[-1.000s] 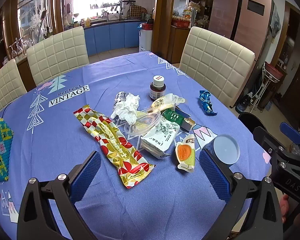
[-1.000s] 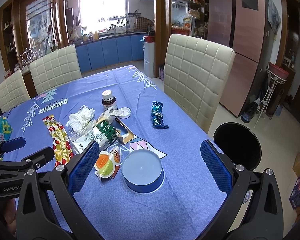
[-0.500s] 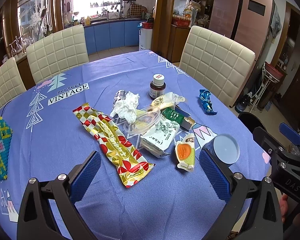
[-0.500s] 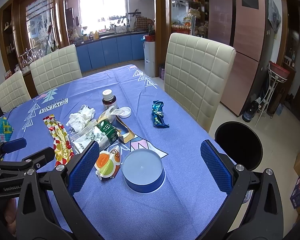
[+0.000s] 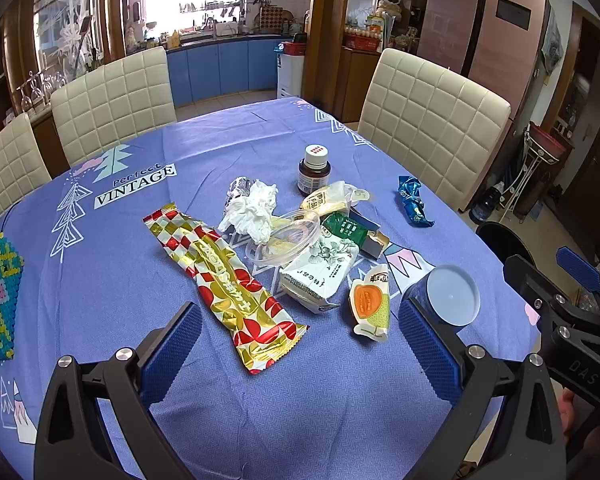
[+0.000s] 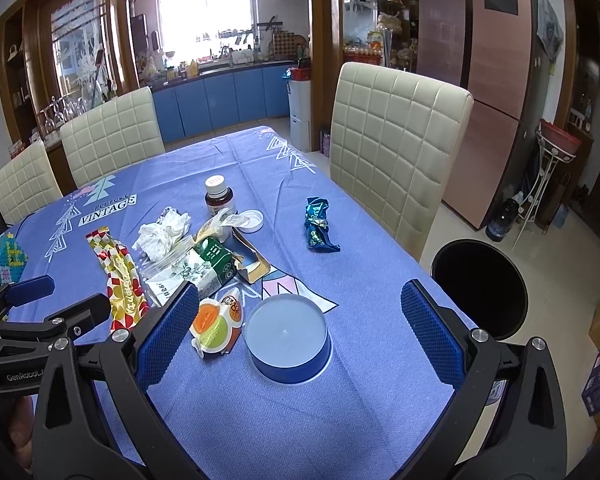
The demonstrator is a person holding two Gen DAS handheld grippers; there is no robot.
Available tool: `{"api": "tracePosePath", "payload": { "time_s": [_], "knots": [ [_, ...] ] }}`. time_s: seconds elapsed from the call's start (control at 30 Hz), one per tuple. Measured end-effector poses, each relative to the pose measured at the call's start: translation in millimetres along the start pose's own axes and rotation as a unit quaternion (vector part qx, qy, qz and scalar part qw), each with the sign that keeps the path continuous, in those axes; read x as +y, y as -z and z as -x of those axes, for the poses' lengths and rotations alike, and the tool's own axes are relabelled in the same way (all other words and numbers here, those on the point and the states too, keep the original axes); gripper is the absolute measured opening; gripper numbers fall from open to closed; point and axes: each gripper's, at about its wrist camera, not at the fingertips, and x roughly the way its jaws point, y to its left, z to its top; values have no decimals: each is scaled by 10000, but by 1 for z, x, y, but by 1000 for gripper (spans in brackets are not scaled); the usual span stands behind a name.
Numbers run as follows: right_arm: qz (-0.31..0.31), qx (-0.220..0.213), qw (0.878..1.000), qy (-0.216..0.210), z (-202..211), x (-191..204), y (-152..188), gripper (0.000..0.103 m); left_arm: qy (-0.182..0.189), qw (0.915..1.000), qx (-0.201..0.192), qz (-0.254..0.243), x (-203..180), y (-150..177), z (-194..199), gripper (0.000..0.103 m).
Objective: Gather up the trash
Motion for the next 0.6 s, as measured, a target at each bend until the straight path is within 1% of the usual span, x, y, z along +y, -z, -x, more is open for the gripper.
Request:
{"api": "tracePosePath", "payload": {
  "time_s": [0.6],
  "knots": [
    [0,5,10000,-8,0,0,0,100,6,10000,9,7,0,-1,0,96]
  ]
}}
